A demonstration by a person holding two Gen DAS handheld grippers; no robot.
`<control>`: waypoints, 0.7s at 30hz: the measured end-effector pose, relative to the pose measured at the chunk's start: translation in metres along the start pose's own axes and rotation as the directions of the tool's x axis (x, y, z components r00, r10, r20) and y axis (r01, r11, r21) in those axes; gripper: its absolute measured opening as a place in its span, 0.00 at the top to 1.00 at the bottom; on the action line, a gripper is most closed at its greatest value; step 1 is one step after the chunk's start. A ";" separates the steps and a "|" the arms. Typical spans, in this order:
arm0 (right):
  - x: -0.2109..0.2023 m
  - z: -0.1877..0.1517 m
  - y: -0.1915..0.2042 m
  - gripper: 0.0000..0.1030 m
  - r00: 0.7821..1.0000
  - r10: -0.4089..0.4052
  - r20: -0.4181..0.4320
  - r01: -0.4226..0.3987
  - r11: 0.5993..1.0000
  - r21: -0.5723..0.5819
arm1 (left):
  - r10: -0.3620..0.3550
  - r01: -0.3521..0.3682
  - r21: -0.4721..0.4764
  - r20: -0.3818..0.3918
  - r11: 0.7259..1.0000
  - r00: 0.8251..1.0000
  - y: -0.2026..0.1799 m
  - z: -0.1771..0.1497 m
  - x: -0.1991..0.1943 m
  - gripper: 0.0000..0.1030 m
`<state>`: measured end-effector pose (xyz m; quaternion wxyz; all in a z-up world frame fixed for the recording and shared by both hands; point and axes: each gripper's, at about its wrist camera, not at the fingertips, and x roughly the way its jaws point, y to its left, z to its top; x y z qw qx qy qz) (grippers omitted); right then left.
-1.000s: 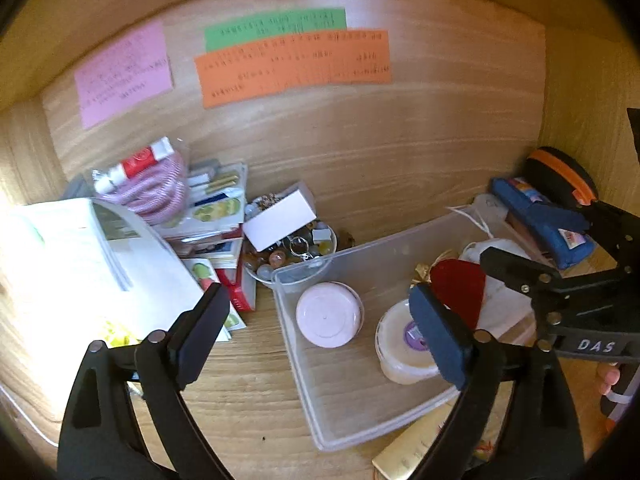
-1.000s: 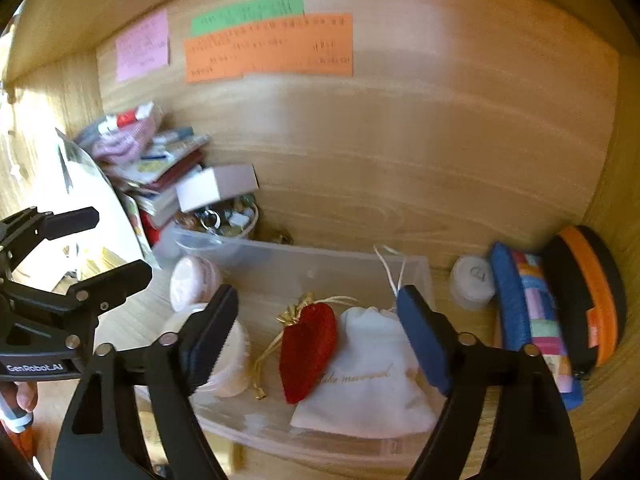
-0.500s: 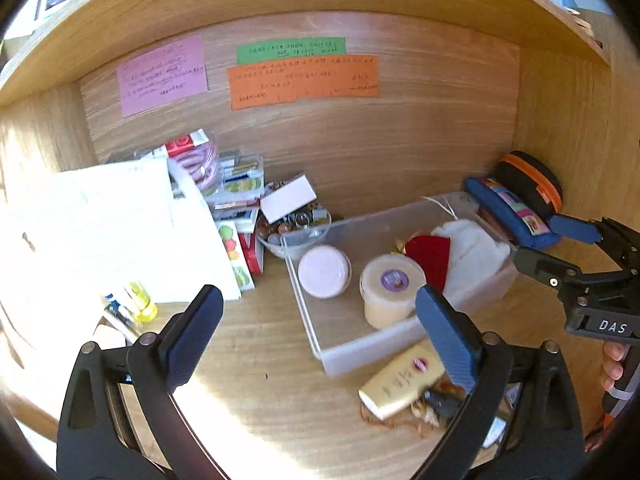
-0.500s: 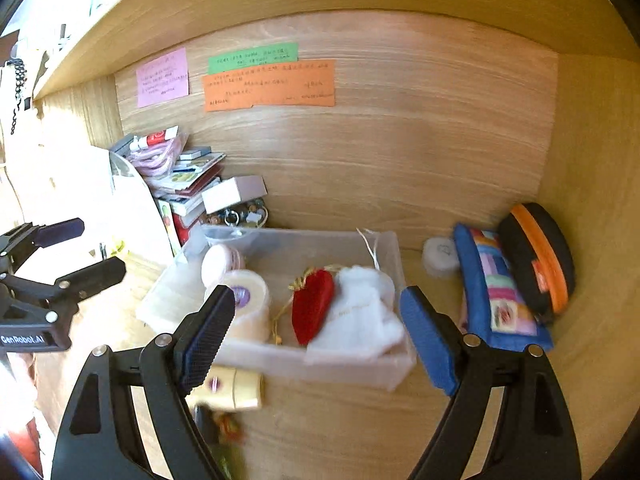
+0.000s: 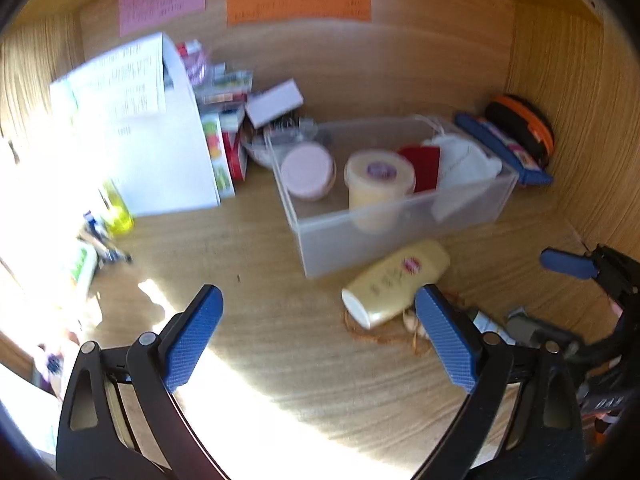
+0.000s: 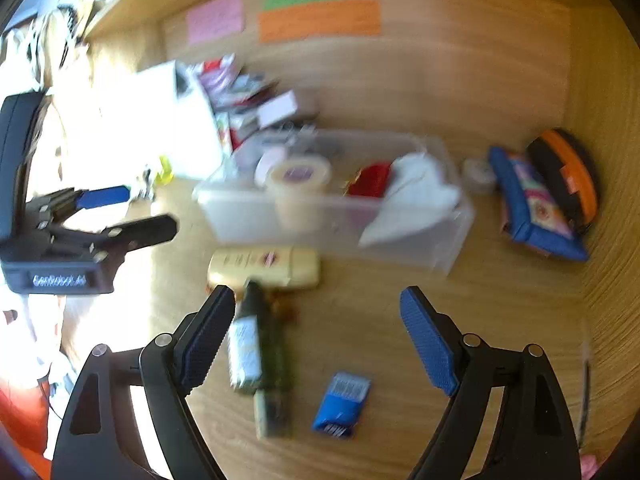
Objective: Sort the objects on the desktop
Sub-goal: 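Grasp the green pump bottle with the right tool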
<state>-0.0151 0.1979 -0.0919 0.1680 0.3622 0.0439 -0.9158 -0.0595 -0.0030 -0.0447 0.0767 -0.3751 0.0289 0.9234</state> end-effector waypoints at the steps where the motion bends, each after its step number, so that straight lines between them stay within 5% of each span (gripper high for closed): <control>1: 0.004 -0.004 0.003 0.22 1.000 0.007 -0.019 -0.008 1.000 -0.010 | -0.004 0.004 -0.007 -0.010 1.000 1.000 0.001 -0.004 0.002 0.05; 7: 0.026 -0.016 0.018 0.27 0.996 0.030 -0.089 -0.035 0.998 -0.053 | -0.007 0.005 -0.027 -0.061 1.000 0.998 0.009 -0.020 0.014 0.05; 15: 0.055 -0.022 0.027 0.62 0.981 0.071 -0.179 -0.086 0.993 -0.076 | -0.023 0.020 -0.031 -0.095 0.999 0.995 0.014 -0.026 0.025 0.05; 21: 0.037 -0.015 0.023 0.63 0.990 0.092 -0.107 -0.099 0.993 -0.058 | -0.044 0.043 -0.017 -0.116 0.999 0.992 0.008 -0.018 0.035 0.05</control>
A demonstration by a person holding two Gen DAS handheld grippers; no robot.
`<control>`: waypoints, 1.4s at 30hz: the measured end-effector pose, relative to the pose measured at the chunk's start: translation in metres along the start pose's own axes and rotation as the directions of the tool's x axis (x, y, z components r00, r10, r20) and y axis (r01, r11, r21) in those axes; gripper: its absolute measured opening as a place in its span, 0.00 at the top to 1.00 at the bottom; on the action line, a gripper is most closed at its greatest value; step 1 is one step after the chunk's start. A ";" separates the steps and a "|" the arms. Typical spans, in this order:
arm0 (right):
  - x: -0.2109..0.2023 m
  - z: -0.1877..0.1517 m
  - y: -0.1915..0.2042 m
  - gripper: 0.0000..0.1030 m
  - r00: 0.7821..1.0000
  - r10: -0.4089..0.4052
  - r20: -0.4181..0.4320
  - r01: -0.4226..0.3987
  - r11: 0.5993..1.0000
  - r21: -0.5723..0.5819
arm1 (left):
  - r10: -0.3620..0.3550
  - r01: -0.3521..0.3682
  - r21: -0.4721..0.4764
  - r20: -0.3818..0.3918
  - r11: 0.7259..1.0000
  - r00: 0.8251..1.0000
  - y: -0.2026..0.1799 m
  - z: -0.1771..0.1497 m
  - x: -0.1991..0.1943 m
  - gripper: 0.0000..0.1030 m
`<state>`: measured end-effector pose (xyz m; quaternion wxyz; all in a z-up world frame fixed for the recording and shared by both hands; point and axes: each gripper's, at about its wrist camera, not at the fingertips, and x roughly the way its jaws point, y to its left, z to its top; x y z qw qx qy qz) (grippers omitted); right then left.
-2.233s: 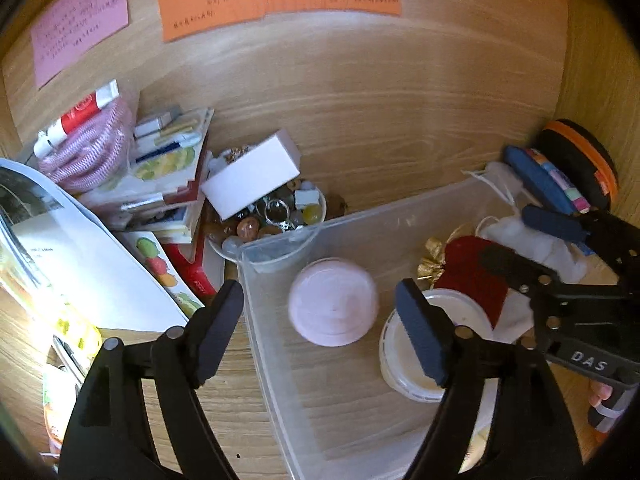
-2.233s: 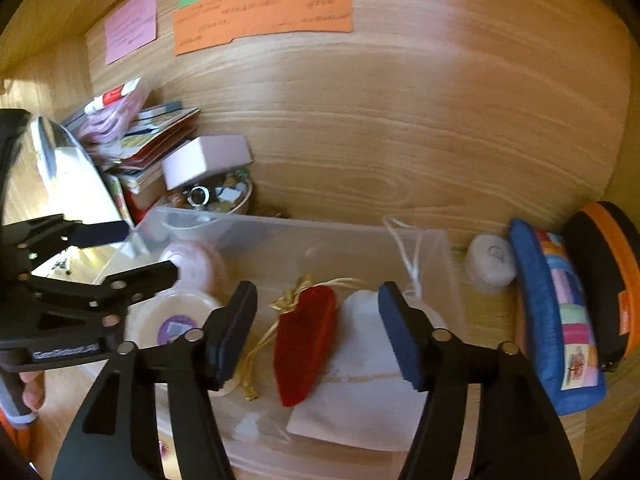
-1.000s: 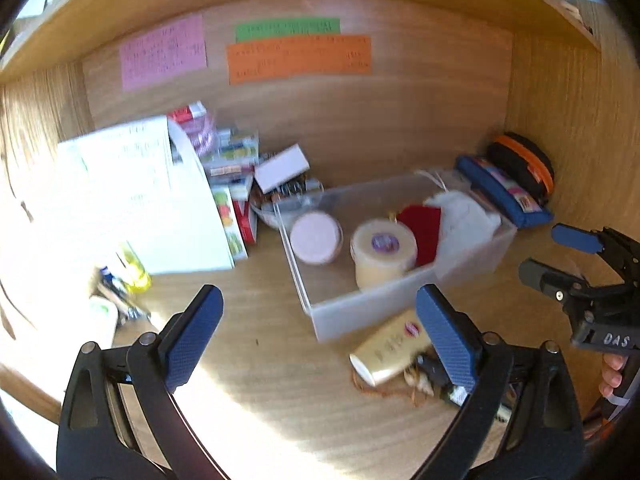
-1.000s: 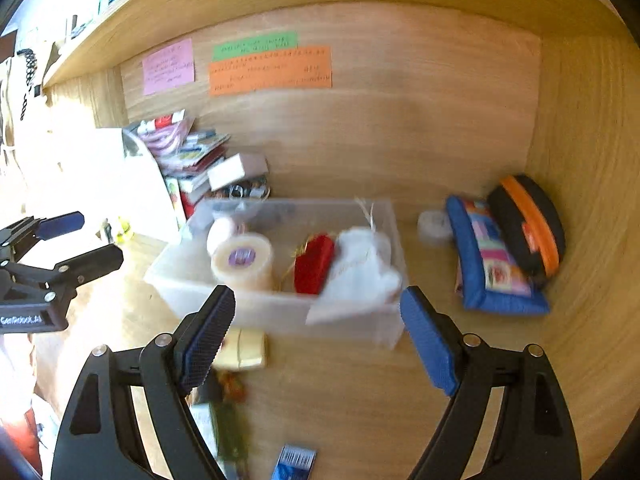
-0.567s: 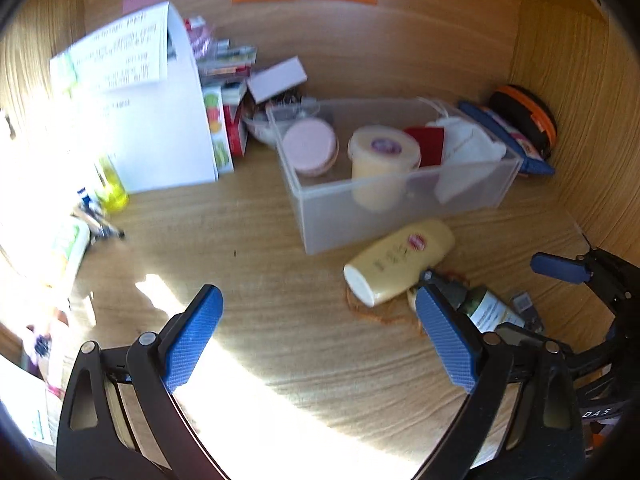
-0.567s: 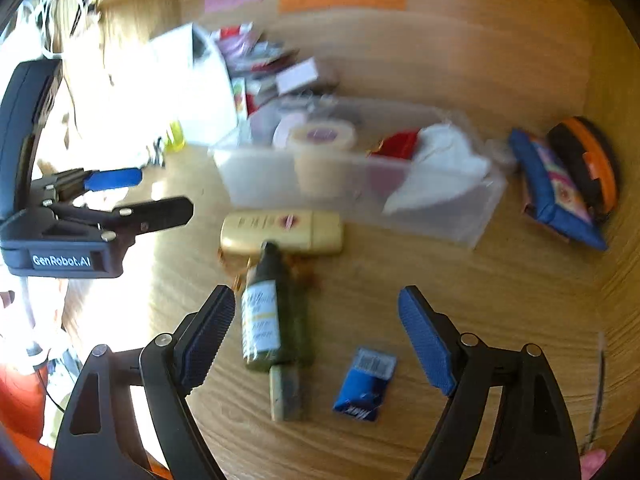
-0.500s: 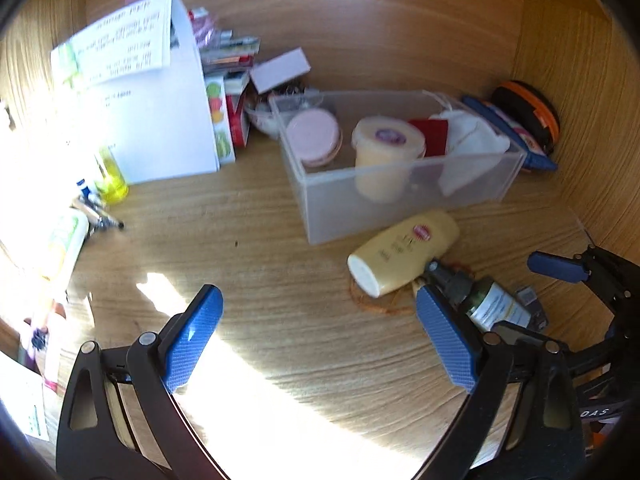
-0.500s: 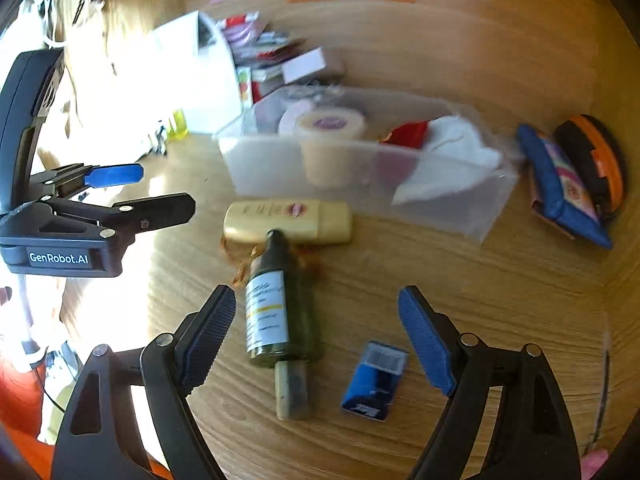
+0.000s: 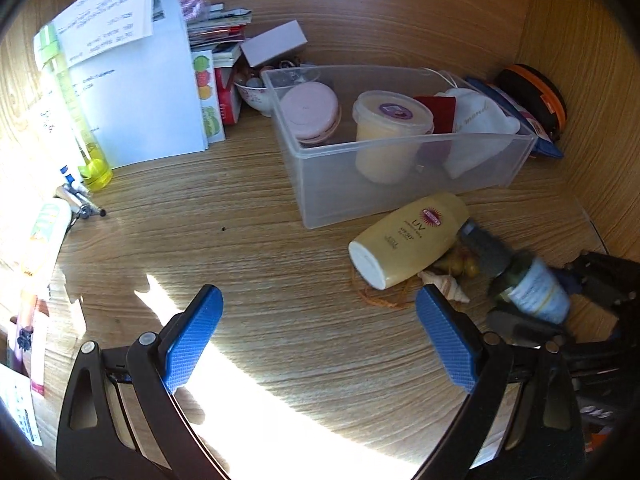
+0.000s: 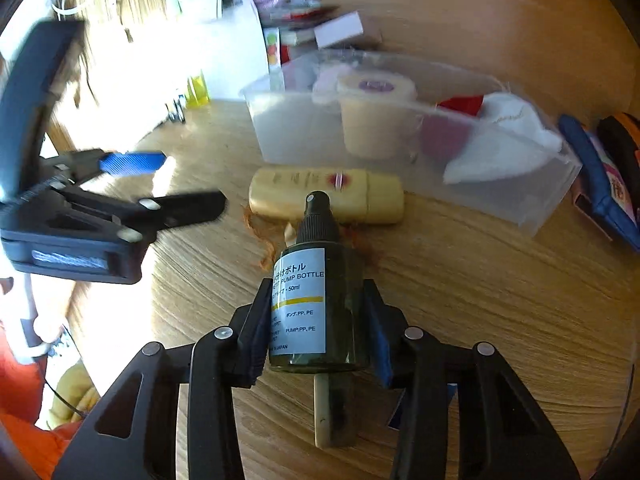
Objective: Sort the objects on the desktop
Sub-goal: 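Grasp the green pump bottle with the right tool, then grasp the yellow sunscreen tube with the left tool while the right tool holds the green bottle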
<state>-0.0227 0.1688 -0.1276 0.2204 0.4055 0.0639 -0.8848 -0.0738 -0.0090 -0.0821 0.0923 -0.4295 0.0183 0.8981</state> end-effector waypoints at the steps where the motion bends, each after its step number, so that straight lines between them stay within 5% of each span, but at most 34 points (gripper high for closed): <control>1: -0.007 0.002 -0.003 0.63 1.000 0.004 0.021 -0.004 1.000 0.008 | -0.008 0.008 0.002 -0.005 1.000 1.000 -0.002 0.002 0.002 0.05; 17: -0.041 0.015 -0.068 0.63 0.993 -0.038 0.116 0.025 0.993 0.116 | -0.113 0.103 -0.076 -0.136 0.992 0.984 -0.029 0.034 0.054 0.10; 29: -0.025 0.012 -0.083 0.63 0.989 0.050 0.138 -0.068 0.989 0.129 | -0.056 0.059 0.028 -0.116 0.998 0.992 -0.063 0.036 0.061 0.18; 32: -0.023 0.009 -0.088 0.63 0.989 0.054 0.138 -0.075 0.986 0.149 | -0.032 0.038 0.077 -0.083 0.996 0.996 -0.071 0.035 0.054 0.31; 34: -0.025 0.009 -0.091 0.63 0.985 0.068 0.156 -0.093 0.983 0.160 | -0.036 0.042 0.103 -0.065 0.994 0.997 -0.076 0.033 0.046 0.48; 42: -0.032 0.008 -0.097 0.63 0.979 0.079 0.187 -0.112 0.978 0.174 | -0.024 0.037 0.230 -0.062 0.972 0.998 -0.100 0.018 0.029 0.64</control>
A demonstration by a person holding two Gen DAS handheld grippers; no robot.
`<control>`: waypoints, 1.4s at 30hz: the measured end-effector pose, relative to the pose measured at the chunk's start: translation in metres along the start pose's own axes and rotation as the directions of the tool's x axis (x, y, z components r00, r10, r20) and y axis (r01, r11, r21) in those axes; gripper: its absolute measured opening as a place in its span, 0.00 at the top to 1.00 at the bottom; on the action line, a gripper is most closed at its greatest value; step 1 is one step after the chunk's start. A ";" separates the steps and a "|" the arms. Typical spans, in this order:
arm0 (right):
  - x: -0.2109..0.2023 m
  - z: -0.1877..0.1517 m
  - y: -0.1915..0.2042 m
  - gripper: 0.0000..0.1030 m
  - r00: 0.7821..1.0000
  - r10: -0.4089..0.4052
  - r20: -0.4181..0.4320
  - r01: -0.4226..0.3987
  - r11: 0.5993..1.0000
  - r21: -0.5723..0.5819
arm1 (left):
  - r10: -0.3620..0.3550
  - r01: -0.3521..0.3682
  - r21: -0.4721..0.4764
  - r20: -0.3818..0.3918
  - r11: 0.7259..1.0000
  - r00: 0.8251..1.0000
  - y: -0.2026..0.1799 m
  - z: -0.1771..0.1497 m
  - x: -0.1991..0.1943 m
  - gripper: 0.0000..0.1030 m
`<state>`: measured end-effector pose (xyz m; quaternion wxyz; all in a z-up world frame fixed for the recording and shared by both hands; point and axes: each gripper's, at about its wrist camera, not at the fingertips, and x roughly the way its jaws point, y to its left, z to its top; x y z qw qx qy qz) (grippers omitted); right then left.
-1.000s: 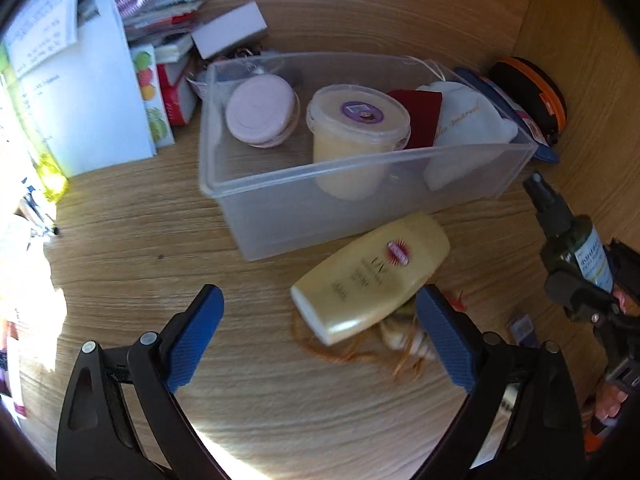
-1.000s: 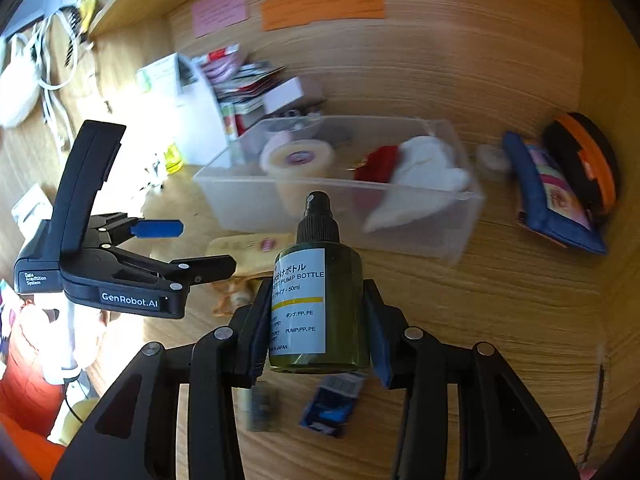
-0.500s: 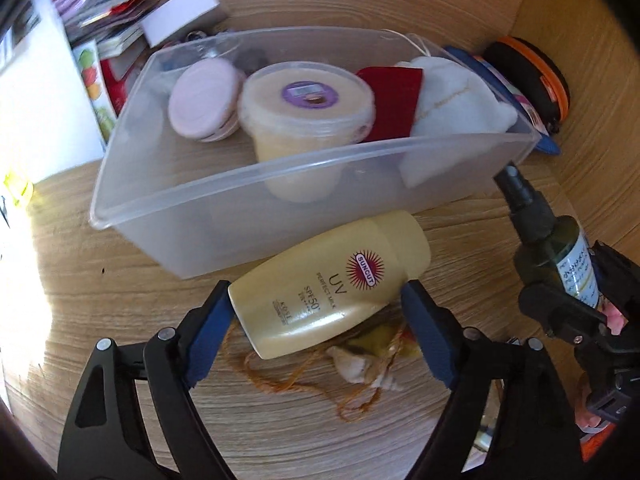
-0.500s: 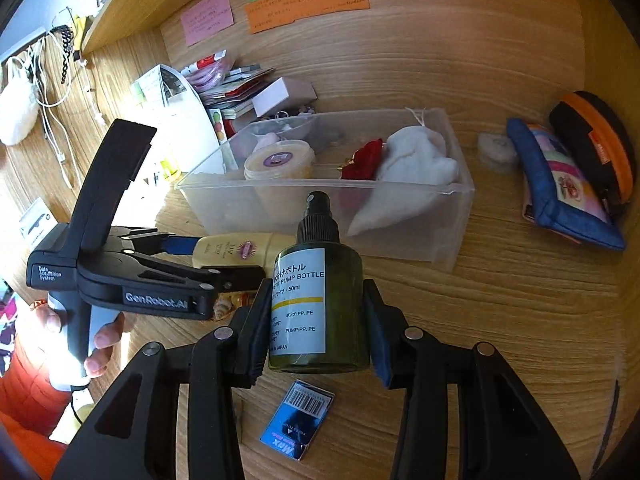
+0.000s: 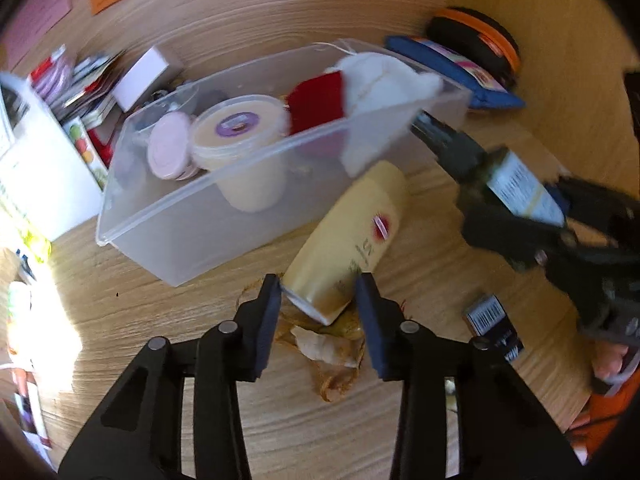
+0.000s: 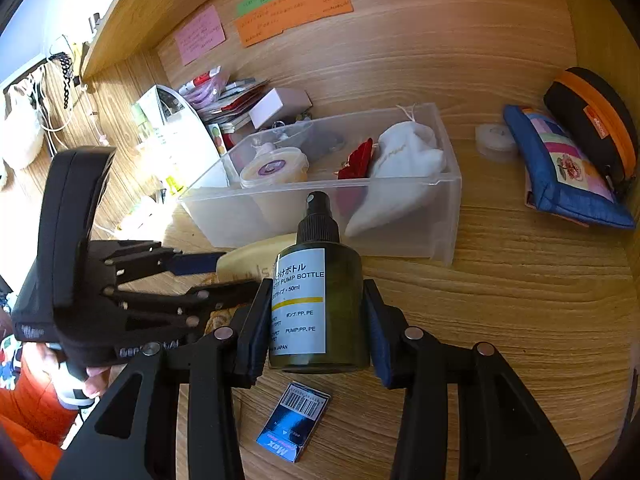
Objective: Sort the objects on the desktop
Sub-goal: 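Grasp the yellow sunscreen tube with the left tool while the right tool holds the green bottle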
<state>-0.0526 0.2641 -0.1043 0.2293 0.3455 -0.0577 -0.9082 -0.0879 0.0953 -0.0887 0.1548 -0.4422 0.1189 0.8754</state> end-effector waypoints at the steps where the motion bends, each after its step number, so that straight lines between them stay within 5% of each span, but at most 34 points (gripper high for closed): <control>1: -0.001 0.000 -0.001 0.63 1.000 0.000 0.003 -0.001 1.000 0.003 | 0.002 -0.002 0.020 -0.005 1.000 1.000 -0.008 0.002 0.002 0.64; 8: -0.008 0.002 -0.010 0.63 0.999 -0.026 0.037 0.024 0.999 0.045 | 0.002 0.001 0.120 -0.031 0.993 1.000 -0.034 0.015 0.012 0.63; 31: -0.033 0.001 -0.046 0.63 0.988 0.003 0.151 -0.034 0.978 0.204 | -0.108 0.122 0.150 -0.100 0.981 0.989 -0.054 0.064 0.048 0.37; 36: -0.033 0.000 -0.049 0.63 0.988 0.009 0.154 -0.042 0.976 0.214 | -0.170 0.184 0.118 -0.121 0.976 0.978 -0.050 0.064 0.056 0.42; 42: -0.032 0.000 -0.049 0.63 0.989 0.012 0.149 -0.044 0.976 0.214 | -0.200 0.218 0.133 -0.141 0.967 0.970 -0.047 0.048 0.040 0.68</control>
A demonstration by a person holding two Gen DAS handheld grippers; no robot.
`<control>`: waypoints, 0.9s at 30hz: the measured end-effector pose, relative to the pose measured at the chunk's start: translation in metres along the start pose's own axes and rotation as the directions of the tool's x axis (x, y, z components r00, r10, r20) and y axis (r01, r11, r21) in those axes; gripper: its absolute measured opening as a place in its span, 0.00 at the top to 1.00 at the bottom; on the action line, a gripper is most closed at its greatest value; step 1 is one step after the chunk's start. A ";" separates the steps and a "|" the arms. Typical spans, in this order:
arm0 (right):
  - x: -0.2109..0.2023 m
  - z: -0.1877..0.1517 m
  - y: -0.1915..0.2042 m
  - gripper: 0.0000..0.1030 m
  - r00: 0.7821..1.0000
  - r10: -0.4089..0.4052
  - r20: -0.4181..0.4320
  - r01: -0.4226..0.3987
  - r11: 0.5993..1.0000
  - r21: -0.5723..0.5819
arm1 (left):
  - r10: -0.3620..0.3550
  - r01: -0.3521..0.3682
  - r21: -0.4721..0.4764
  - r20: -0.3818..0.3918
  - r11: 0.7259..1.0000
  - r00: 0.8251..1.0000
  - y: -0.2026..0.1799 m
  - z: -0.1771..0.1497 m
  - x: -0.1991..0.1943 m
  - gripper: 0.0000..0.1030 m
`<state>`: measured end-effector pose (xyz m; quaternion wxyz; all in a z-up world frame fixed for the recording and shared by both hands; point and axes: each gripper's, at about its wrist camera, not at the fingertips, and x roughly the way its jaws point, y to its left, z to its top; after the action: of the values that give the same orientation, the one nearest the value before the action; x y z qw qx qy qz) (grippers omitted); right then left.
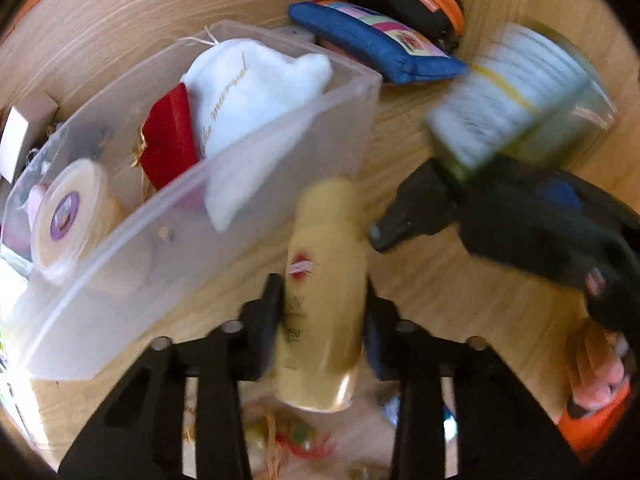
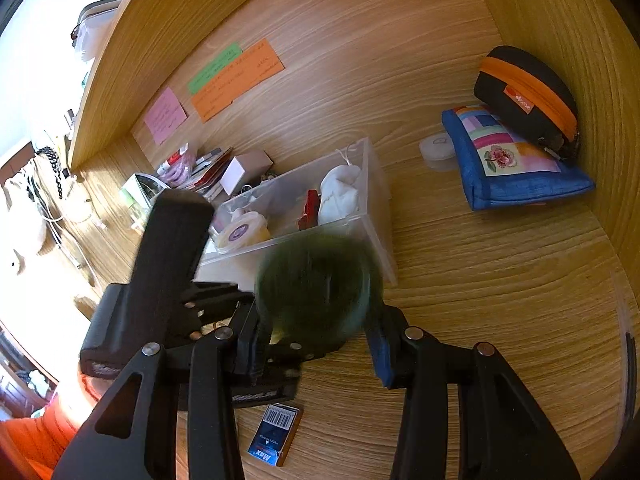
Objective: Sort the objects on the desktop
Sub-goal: 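Grasp the yellow sunscreen tube with the left tool while the right tool holds the green bottle, then lift the sunscreen tube with the left tool while the right tool lifts the green bottle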
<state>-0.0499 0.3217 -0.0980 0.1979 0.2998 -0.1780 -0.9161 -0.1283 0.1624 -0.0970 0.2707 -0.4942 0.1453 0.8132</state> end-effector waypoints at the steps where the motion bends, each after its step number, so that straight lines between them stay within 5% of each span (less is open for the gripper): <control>1: 0.000 0.000 0.000 0.63 1.000 0.000 -0.002 0.000 1.000 -0.001 | -0.016 0.016 -0.009 -0.003 1.000 1.000 0.002 -0.003 -0.003 0.69; 8: 0.006 -0.002 0.007 0.63 1.000 -0.003 -0.028 0.002 0.999 -0.041 | -0.075 0.073 -0.088 -0.014 0.993 0.997 0.033 -0.030 -0.018 0.75; 18: 0.025 -0.006 0.020 0.63 0.990 -0.102 -0.097 0.090 0.988 -0.123 | 0.040 -0.040 -0.011 -0.016 0.999 0.999 0.025 -0.028 -0.010 0.72; 27: 0.067 -0.005 0.020 0.61 0.942 -0.216 -0.256 0.168 0.966 -0.198 | 0.081 -0.080 -0.026 0.034 0.996 0.996 0.023 -0.040 -0.013 0.74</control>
<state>-0.0914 0.2719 -0.1256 0.1556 0.4221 -0.0380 -0.8923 -0.1083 0.1199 -0.1051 0.2340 -0.4770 0.1504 0.8337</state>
